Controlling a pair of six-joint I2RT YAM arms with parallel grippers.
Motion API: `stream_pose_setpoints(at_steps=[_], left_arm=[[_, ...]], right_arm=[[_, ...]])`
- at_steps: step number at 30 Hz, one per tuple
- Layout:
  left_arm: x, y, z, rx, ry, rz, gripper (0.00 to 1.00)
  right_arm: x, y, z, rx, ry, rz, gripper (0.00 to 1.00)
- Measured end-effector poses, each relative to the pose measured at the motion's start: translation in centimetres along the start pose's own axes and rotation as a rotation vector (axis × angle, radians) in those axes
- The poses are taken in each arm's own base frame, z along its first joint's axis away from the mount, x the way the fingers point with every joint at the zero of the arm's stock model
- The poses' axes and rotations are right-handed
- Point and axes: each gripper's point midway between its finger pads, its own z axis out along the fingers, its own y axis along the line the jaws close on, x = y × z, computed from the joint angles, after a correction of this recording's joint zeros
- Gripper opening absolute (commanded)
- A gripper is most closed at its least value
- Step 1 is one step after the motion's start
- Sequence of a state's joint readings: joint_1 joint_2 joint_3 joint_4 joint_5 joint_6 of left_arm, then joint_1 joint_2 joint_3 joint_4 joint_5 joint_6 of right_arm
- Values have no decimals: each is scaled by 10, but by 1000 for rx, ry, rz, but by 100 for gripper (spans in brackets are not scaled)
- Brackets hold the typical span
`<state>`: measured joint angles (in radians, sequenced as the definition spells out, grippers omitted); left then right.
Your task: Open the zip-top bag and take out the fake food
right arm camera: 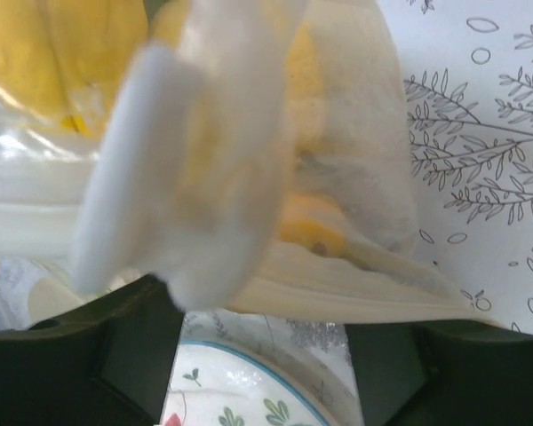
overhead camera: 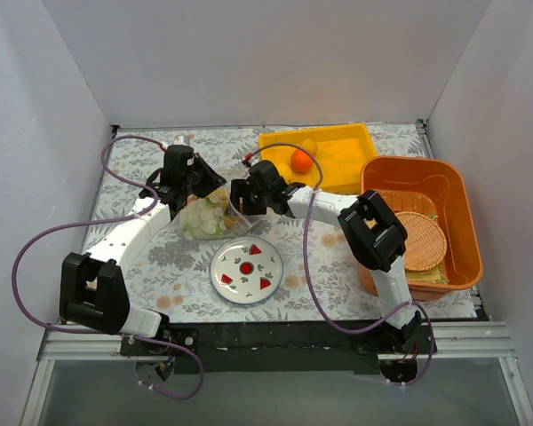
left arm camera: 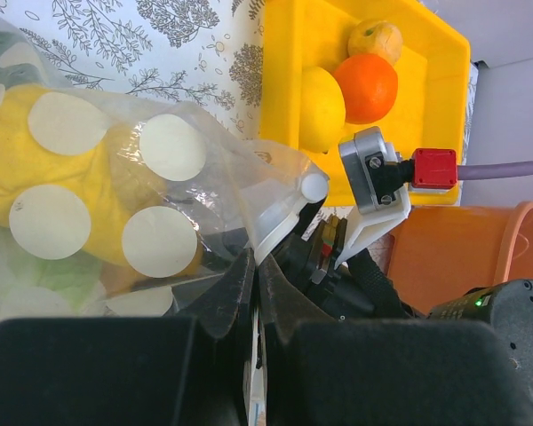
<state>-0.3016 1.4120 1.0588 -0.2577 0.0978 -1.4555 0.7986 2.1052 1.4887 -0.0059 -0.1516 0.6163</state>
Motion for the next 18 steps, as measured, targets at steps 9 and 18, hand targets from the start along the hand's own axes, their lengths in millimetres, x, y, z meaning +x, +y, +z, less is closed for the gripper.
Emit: stream_pose_setpoints(at_steps=[9, 18], left_arm=[[-5, 7, 1, -37, -33, 24, 0], [-14, 18, 3, -85, -75, 54, 0]], right_arm=[[-1, -3, 0, -24, -64, 22, 27], [-19, 15, -48, -42, -140, -44, 25]])
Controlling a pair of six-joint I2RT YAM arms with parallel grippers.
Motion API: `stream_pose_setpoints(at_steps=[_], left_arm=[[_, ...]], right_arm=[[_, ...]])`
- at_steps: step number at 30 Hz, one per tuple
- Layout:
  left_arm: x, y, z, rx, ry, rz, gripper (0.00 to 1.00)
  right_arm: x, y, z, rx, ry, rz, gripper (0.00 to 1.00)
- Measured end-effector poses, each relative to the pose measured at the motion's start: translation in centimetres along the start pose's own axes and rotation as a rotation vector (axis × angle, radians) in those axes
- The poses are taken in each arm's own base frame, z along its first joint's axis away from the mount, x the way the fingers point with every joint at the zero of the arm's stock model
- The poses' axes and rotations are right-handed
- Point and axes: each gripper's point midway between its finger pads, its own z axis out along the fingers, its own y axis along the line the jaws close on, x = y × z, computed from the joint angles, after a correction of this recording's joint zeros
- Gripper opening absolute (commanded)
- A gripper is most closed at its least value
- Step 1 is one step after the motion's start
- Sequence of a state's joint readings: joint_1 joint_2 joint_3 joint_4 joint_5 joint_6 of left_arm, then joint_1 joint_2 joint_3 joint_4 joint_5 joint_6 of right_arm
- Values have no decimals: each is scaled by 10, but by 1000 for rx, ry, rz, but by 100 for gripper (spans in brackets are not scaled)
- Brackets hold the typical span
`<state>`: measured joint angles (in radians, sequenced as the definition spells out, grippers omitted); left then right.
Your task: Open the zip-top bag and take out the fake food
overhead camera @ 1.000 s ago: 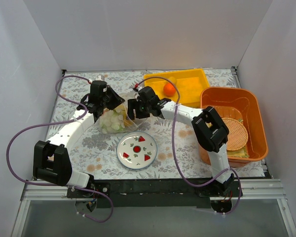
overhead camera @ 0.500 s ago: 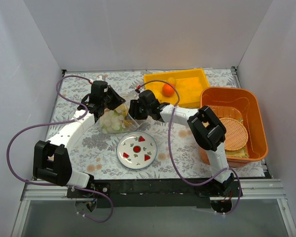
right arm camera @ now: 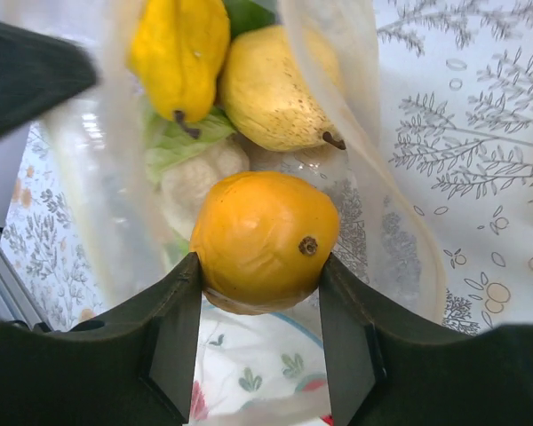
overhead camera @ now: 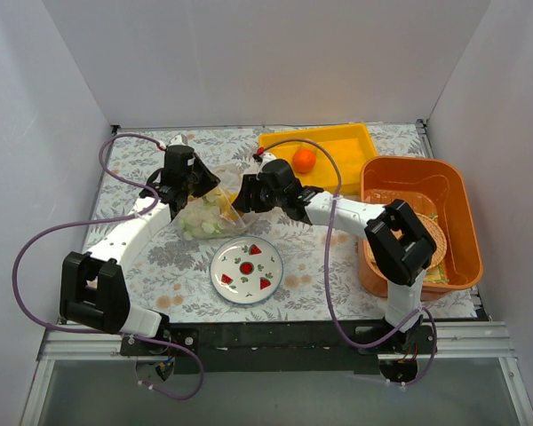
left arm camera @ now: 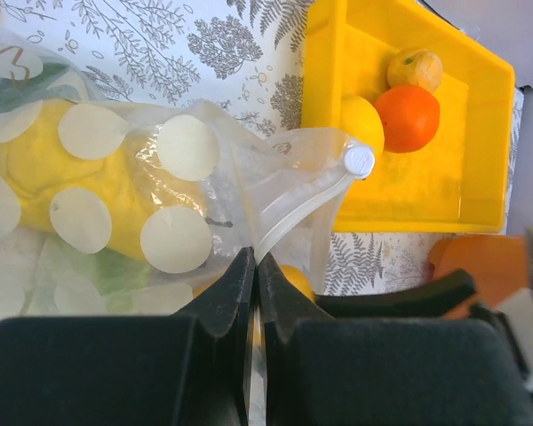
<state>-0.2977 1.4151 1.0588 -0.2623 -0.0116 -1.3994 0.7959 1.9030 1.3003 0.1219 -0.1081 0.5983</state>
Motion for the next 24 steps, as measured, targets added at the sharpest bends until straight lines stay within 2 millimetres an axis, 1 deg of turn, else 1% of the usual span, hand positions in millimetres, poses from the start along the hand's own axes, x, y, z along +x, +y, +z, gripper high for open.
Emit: stream_pose_setpoints(at_steps=[4, 6, 10, 13, 15, 18, 20, 22, 24], left_arm=[[-3, 5, 1, -13, -6, 3, 0], [-4, 6, 2, -16, -10, 2, 0], [-7, 9, 2, -21, -15, 1, 0], [-9, 11, 2, -26, -19, -4, 0], [-10, 12, 2, -28, -21, -5, 0], [-11, 13, 2, -29, -22, -6, 0], [-11, 13, 2, -29, -22, -6, 0], [-10, 12, 2, -27, -20, -6, 0], [-10, 12, 2, -24, -18, -7, 0]], right_arm=[[-22, 13, -21, -10, -59, -45, 25], [-28, 14, -27, -2, -76, -64, 24], [-34, 7, -40, 47, -86, -104, 24], [-36, -3, -49, 102, -77, -131, 24], [-42, -10, -57, 138, -79, -150, 25], [-64, -24, -72, 187, -111, -166, 25], [-84, -36, -81, 225, -147, -168, 26], [-110, -54, -93, 286, -199, -175, 26], [-131, -70, -103, 345, -236, -182, 26]])
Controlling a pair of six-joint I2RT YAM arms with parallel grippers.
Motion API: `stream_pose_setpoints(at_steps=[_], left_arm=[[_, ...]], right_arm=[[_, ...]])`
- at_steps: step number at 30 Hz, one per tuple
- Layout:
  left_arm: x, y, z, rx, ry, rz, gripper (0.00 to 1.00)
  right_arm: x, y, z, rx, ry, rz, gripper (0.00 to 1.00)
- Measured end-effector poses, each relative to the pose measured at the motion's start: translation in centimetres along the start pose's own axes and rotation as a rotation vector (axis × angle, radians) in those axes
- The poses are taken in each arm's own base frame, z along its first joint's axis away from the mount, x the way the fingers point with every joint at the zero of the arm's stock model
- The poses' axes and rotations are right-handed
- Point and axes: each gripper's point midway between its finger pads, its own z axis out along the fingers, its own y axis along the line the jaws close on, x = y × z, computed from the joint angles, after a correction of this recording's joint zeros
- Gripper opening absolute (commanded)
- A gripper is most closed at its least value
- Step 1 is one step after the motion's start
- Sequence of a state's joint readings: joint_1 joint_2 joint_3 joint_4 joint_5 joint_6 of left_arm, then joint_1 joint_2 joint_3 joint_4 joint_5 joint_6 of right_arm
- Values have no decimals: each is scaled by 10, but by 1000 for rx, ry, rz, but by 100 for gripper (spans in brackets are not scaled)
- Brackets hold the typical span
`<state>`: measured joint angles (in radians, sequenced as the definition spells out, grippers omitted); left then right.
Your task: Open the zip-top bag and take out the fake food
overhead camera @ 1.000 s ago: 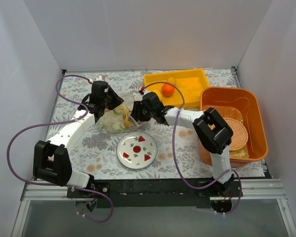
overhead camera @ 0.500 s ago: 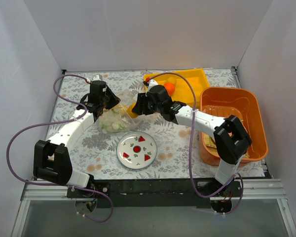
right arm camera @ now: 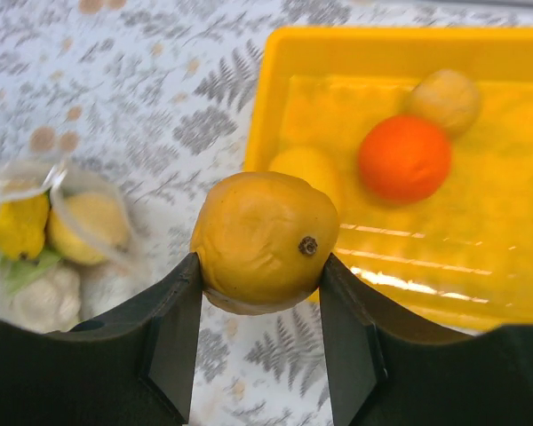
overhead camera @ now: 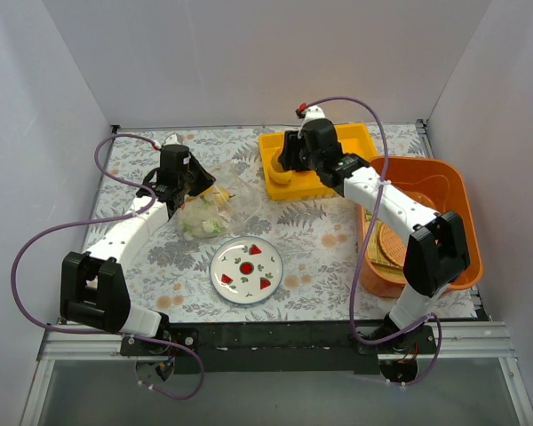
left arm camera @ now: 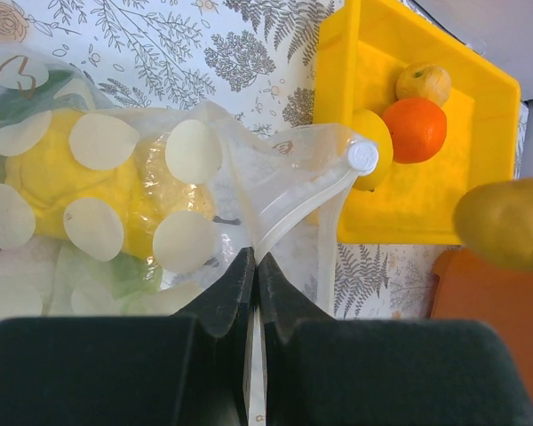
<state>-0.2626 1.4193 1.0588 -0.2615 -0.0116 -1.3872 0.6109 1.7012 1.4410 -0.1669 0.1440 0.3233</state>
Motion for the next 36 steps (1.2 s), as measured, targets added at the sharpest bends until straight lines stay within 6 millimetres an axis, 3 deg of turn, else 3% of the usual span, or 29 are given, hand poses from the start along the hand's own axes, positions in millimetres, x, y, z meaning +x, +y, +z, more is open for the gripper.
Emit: stream_pose_setpoints(at_steps=[5, 9, 11, 13, 17, 19, 23, 25, 27, 30, 33, 36], left_arm=[[3, -3, -1, 19, 17, -1, 0], [6, -6, -1, 33, 32, -1, 0], [6, -7, -2, 37, 36, 0, 0], [7, -7, -2, 40, 40, 0, 0], [9, -8, -3, 45, 50, 0, 0], [9, -8, -3, 49, 55, -1, 0], [10, -10, -4, 59, 63, -1, 0], [11, -11, -4, 64, 68, -1, 0], [12, -12, -4, 68, 72, -2, 0], [12, -13, -5, 74, 74, -3, 0], [11, -15, -6, 79, 75, -6, 0], [11, -17, -6, 84, 79, -8, 0]], right_arm=[[-38, -34, 24, 92, -73, -21, 29], [-31, -47, 66, 123, -65, -34, 33], [-21, -53, 86, 139, -46, -37, 48], [-5, -60, 108, 155, -15, -40, 73], [19, -69, 135, 163, 38, -45, 87], [21, -70, 140, 162, 51, -49, 90], [10, -66, 137, 151, 36, -50, 87], [5, -64, 129, 147, 36, -46, 76], [-2, -56, 118, 121, 37, -33, 70], [-8, -36, 86, 48, 37, 5, 70], [-7, -1, 52, -65, 27, 36, 69], [18, 52, 31, -218, 54, 56, 67]])
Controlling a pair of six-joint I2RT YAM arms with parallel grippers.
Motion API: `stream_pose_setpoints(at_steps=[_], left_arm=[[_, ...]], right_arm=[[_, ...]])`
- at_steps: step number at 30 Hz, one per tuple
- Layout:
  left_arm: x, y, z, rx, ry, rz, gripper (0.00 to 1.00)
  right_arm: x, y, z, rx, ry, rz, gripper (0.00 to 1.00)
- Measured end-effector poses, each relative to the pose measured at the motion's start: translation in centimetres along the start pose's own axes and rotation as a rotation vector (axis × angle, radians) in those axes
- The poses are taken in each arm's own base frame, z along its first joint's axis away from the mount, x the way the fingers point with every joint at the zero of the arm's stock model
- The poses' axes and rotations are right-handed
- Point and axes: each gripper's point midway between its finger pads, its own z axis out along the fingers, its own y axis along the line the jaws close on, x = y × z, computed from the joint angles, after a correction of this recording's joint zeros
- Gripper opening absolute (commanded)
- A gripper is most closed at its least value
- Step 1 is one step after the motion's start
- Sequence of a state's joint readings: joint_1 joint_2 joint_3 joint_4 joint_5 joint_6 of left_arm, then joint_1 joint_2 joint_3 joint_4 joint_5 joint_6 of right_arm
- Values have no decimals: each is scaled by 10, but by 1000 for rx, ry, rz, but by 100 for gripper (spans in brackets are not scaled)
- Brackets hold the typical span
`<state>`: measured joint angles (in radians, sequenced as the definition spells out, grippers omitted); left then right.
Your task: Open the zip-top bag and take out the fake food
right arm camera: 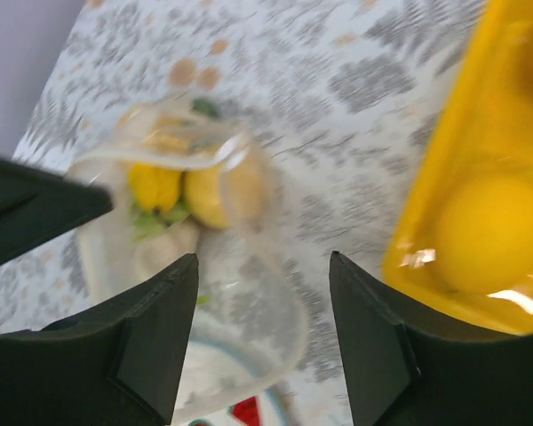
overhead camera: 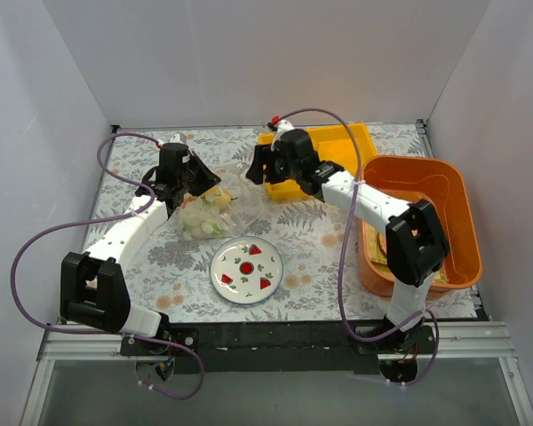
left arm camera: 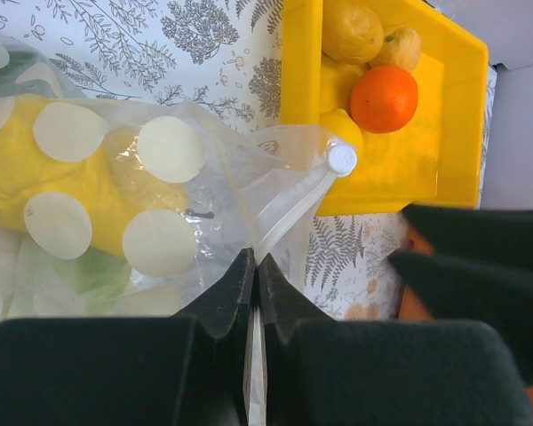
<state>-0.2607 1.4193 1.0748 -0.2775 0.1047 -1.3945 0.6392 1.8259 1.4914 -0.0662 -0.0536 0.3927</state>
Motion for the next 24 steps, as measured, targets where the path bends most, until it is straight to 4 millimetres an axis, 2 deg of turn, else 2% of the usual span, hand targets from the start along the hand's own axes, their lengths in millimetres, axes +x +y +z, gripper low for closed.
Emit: stream_pose_setpoints(at_steps=[4, 6, 9, 11, 14, 18, 21, 24], left_arm=[[1, -1, 0, 6, 7, -2, 0], [2, -1, 0, 7, 10, -4, 0], [2, -2, -1, 9, 13, -9, 0], [2, -2, -1, 11, 12, -10, 0], [2, -3, -1, 11, 12, -14, 0], [2, -3, -2, 13, 11, -15, 0], [2, -3, -2, 13, 11, -15, 0], [2, -3, -2, 13, 12, -15, 0]], right_arm=[[52, 53, 16, -146, 108, 32, 65], [76, 66, 27, -184, 159, 54, 65], [106, 72, 42, -203, 228, 102, 64], [117, 71, 50, -203, 247, 139, 63], [117, 72, 56, -217, 229, 193, 59], [101, 80, 60, -253, 171, 241, 48], [92, 86, 62, -279, 139, 262, 48], [92, 89, 69, -294, 134, 281, 47]])
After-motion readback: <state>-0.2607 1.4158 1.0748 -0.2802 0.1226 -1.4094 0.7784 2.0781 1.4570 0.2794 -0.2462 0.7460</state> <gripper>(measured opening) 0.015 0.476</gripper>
